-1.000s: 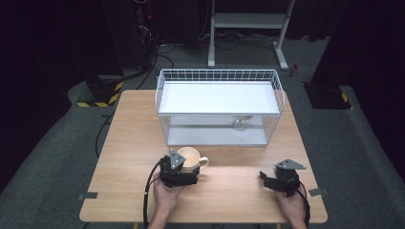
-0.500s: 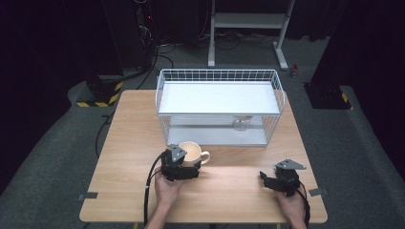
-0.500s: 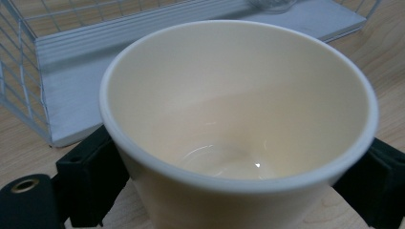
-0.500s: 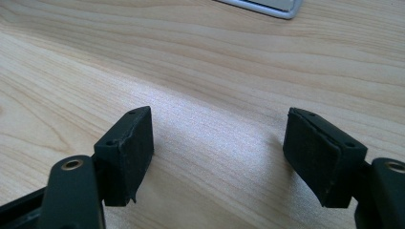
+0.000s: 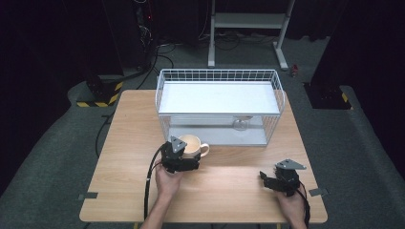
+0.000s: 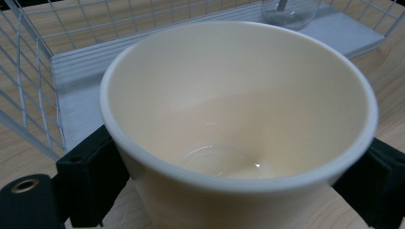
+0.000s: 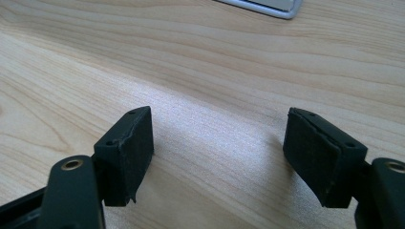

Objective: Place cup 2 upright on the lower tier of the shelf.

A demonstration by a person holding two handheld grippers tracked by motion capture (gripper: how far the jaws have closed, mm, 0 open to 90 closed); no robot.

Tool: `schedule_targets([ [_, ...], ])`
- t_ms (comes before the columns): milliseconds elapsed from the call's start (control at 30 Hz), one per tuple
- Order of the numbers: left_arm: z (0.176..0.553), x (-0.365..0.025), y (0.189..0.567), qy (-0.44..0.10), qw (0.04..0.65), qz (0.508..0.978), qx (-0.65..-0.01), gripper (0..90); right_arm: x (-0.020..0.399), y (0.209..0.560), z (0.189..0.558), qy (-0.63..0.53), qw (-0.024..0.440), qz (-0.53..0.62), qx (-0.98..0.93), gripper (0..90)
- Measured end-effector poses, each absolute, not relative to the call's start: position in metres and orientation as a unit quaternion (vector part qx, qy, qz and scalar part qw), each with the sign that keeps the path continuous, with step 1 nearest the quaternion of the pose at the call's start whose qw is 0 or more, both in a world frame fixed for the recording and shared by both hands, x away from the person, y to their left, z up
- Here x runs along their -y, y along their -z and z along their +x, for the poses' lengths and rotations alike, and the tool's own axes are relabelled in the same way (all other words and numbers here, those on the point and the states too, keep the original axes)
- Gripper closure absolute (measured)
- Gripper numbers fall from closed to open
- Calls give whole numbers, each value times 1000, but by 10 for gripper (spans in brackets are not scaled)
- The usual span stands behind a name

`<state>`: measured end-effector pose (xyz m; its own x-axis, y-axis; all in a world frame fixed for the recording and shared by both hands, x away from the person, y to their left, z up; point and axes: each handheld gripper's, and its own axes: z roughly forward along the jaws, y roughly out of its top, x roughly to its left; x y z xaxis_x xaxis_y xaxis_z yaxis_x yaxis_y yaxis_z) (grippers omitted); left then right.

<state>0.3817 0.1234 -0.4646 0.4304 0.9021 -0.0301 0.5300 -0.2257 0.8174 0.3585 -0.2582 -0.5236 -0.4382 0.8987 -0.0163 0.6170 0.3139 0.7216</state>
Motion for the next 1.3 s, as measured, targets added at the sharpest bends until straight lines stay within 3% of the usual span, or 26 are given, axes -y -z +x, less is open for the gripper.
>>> schedule_targets([
  [1300, 433, -119, 477, -250, 389, 724, -512, 89, 258, 524, 358, -328, 214, 486, -782, 257],
])
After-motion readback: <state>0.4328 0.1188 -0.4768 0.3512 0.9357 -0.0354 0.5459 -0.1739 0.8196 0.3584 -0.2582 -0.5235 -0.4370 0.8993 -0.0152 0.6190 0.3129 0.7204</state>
